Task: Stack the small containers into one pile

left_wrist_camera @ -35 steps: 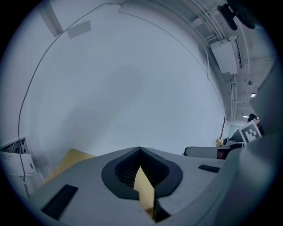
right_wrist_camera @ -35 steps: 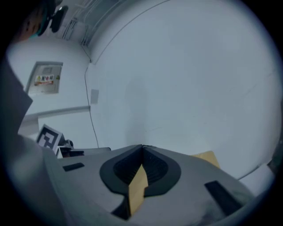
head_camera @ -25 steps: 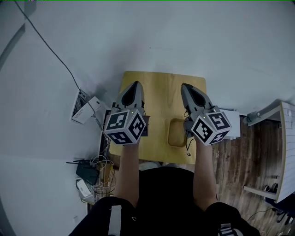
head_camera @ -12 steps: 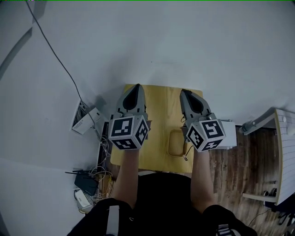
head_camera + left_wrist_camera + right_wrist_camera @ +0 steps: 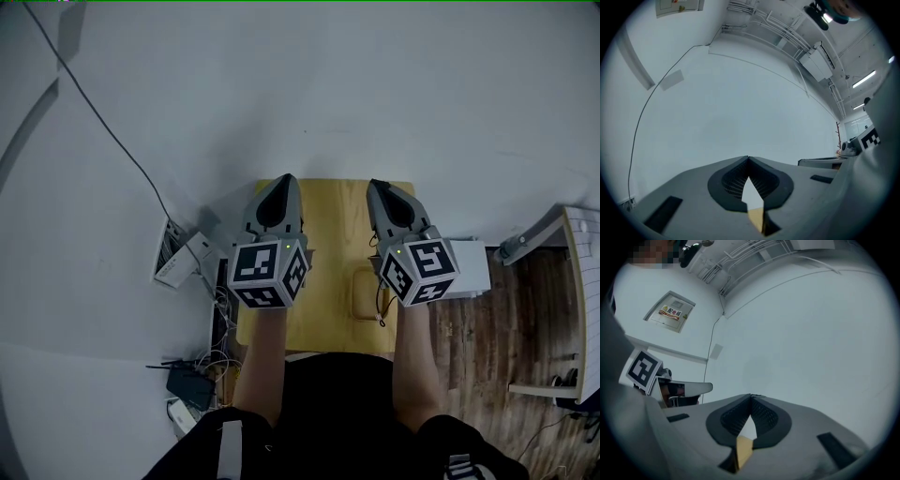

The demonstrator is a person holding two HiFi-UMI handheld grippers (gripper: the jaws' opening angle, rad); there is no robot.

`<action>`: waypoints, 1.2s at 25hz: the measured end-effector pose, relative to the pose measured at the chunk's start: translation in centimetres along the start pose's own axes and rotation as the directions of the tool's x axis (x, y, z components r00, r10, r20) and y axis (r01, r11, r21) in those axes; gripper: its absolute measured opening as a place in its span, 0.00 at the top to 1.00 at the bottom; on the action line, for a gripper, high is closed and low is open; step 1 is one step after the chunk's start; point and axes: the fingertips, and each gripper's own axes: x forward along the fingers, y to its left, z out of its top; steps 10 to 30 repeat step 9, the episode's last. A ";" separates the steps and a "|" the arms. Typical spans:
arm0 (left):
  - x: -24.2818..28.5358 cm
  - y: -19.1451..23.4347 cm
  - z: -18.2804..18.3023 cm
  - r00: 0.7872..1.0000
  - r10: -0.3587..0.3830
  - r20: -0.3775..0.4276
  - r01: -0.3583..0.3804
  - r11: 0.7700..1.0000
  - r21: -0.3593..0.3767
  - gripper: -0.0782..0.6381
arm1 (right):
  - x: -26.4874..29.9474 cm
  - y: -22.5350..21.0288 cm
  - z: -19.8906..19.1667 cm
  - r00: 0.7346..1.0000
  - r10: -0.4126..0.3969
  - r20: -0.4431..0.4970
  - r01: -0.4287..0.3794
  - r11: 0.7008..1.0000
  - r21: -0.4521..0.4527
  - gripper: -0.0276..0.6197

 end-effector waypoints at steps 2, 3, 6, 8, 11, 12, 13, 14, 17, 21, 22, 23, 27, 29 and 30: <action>-0.1 0.3 -0.7 1.000 0.001 -0.019 -0.001 1.000 -0.006 0.89 | 0.2 0.4 -0.5 1.000 -0.001 -0.017 0.000 1.000 -0.019 0.95; -0.1 0.4 -0.9 1.000 0.000 -0.024 0.000 1.000 -0.008 0.89 | 0.4 0.5 -0.4 1.000 -0.001 -0.018 0.000 1.000 -0.026 0.95; 0.5 0.4 -0.7 1.000 -0.008 -0.023 0.008 1.000 -0.006 0.89 | 0.6 0.1 0.1 1.000 -0.004 -0.007 0.004 0.999 -0.032 0.95; 0.8 0.3 -0.5 1.000 -0.012 -0.019 0.012 1.000 -0.005 0.89 | 0.8 -0.2 0.4 1.000 -0.007 -0.002 0.007 0.999 -0.032 0.95; 0.9 0.3 -0.4 1.000 -0.014 -0.017 0.014 1.000 -0.005 0.89 | 0.8 -0.3 0.5 1.000 -0.008 0.000 0.008 0.999 -0.032 0.95; 0.9 0.3 -0.4 1.000 -0.014 -0.017 0.014 1.000 -0.005 0.89 | 0.8 -0.3 0.5 1.000 -0.008 0.000 0.008 0.999 -0.032 0.95; 0.9 0.3 -0.4 1.000 -0.014 -0.017 0.014 1.000 -0.005 0.89 | 0.8 -0.3 0.5 1.000 -0.008 0.000 0.008 0.999 -0.032 0.95; 0.9 0.3 -0.4 1.000 -0.014 -0.017 0.014 1.000 -0.005 0.89 | 0.8 -0.3 0.5 1.000 -0.008 0.000 0.008 0.999 -0.032 0.95; 0.9 0.3 -0.4 1.000 -0.014 -0.017 0.014 1.000 -0.005 0.89 | 0.8 -0.3 0.5 1.000 -0.008 0.000 0.008 0.999 -0.032 0.95; 0.9 0.3 -0.4 1.000 -0.014 -0.017 0.014 1.000 -0.005 0.89 | 0.8 -0.3 0.5 1.000 -0.008 0.000 0.008 0.999 -0.032 0.95; 0.9 0.3 -0.4 1.000 -0.014 -0.017 0.014 1.000 -0.005 0.89 | 0.8 -0.3 0.5 1.000 -0.008 0.000 0.008 0.999 -0.032 0.95; 0.9 0.3 -0.4 1.000 -0.014 -0.017 0.014 1.000 -0.005 0.89 | 0.8 -0.3 0.5 1.000 -0.008 0.000 0.008 0.999 -0.032 0.95; 0.9 0.3 -0.4 1.000 -0.014 -0.017 0.014 1.000 -0.005 0.89 | 0.8 -0.3 0.5 1.000 -0.008 0.000 0.008 0.999 -0.032 0.95; 0.9 0.3 -0.4 1.000 -0.014 -0.017 0.014 1.000 -0.005 0.89 | 0.8 -0.3 0.5 1.000 -0.008 0.000 0.008 0.999 -0.032 0.95; 0.9 0.3 -0.4 1.000 -0.014 -0.017 0.014 1.000 -0.005 0.89 | 0.8 -0.3 0.5 1.000 -0.008 0.000 0.008 0.999 -0.032 0.95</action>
